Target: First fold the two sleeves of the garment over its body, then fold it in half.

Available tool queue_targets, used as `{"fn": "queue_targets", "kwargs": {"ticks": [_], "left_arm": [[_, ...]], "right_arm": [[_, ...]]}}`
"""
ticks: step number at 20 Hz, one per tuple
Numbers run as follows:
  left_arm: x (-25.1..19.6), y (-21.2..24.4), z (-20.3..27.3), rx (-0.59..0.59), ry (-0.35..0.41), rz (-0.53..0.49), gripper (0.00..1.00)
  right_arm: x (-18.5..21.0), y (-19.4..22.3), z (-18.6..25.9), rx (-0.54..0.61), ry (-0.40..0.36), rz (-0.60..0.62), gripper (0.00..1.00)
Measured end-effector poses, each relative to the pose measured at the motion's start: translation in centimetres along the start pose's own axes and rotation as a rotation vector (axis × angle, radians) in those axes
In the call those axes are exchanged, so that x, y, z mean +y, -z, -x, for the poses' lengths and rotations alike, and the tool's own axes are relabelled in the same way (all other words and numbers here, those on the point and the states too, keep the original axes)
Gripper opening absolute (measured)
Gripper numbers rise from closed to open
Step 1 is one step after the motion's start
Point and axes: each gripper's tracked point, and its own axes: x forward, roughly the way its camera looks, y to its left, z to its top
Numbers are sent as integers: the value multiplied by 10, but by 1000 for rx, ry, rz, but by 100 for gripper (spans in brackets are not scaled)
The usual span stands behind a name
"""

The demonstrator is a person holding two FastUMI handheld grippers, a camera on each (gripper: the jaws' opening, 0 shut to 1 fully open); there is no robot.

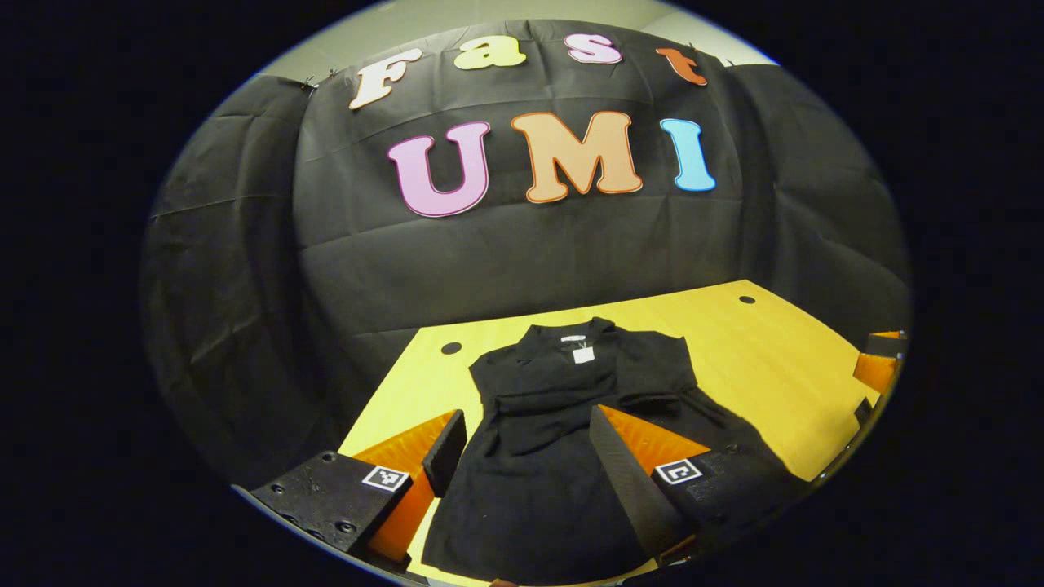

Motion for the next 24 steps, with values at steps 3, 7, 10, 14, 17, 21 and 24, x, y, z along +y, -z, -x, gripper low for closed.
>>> {"fn": "queue_targets", "kwargs": {"ticks": [3, 7, 10, 14, 17, 21, 24], "left_arm": [[22, 33, 20, 47, -24, 9, 94], [42, 76, 30, 124, -43, 28, 94], [51, 111, 34, 199, -41, 46, 94], [53, 158, 36, 308, -26, 51, 94], [54, 189, 37, 386, -21, 71, 95], [55, 228, 36, 474, -19, 73, 95], [53, 231, 32, 470, -1, 88, 100]], "right_arm": [[9, 31, 4, 63, 7, 18, 97], [20, 61, 5, 126, 15, 47, 97], [28, 80, 2, 181, 13, 53, 97], [30, 100, -5, 240, 36, 79, 98], [31, 123, -9, 311, 51, 98, 94], [27, 152, -14, 407, 83, 134, 97], [26, 171, -21, 474, 102, 158, 96]]}}
